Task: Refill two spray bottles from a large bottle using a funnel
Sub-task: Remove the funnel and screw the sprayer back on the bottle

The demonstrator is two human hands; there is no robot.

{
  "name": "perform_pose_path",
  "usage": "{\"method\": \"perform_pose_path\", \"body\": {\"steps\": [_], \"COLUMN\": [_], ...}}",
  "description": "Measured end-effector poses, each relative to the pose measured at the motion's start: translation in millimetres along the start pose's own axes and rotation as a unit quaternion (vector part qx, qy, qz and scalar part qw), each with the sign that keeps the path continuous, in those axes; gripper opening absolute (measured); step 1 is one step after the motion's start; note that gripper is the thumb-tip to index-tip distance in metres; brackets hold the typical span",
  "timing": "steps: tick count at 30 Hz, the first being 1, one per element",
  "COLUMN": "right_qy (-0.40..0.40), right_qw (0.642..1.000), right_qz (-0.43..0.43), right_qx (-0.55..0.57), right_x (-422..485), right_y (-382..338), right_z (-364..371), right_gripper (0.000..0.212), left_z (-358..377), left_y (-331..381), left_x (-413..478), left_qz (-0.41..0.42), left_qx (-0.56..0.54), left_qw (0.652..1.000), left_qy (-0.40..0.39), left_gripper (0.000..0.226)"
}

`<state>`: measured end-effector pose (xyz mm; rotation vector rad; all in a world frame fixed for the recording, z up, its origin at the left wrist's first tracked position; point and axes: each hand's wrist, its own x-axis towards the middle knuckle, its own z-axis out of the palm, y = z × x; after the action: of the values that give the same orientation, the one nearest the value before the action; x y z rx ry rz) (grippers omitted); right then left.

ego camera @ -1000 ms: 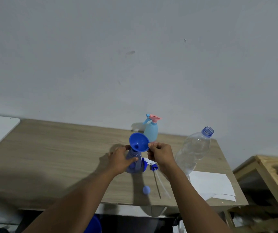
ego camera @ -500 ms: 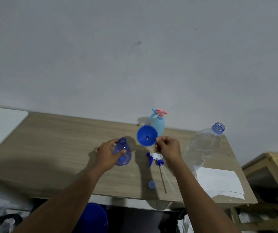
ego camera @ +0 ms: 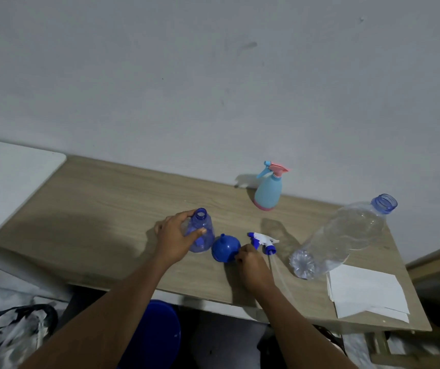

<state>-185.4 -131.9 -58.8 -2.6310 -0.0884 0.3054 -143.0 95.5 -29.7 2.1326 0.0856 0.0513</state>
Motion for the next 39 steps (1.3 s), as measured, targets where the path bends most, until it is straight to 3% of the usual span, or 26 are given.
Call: {"method": "perform_pose_path", "body": {"steps": [6, 11, 16, 21, 25, 27, 30, 39], "right_qy": [-0.003, 0.149, 0.081, 0.048, 0.052, 0.071, 0.089, 0.253], "right_qw": [1.000, 0.968, 0.959, 0.964, 0.961, 0.945, 0.916, 0.868], "right_qz": [0.020, 0.161, 0.239, 0.221, 0.211, 0.215, 0.219, 0.080], "right_qx": [0.014, 0.124, 0.131, 0.139, 0.168, 0.237, 0.325, 0.420], "right_x": [0, 21, 37, 39, 43, 43, 40, 33], "right_y": [-5, 25, 44, 50, 56, 57, 51, -7], "right_z": [-11, -35, -42, -37, -36, -39, -50, -138], "right_gripper": [0.016, 0.020, 0.047, 0.055, 0.030, 0.018, 0.020, 0.026], "left_z": [0, 1, -1, 0, 0, 2, 5, 1], "left_y": [2, -2, -7, -20, -24, -23, -16, 28], "left_x": [0, -2, -5, -6, -1, 0, 0, -4], "left_qz": [0.018, 0.075, 0.137, 0.154, 0.149, 0.143, 0.135, 0.136], "left_qx": [-0.003, 0.009, 0.024, 0.026, 0.024, 0.017, -0.019, -0.143], "left_qw": [1.000, 0.997, 0.990, 0.983, 0.982, 0.985, 0.988, 0.980], "left_qy": [0.003, 0.005, -0.032, -0.099, -0.112, -0.099, -0.069, -0.008], "left_gripper": [0.055, 0.052, 0.052, 0.065, 0.068, 0.070, 0.068, 0.072]}}
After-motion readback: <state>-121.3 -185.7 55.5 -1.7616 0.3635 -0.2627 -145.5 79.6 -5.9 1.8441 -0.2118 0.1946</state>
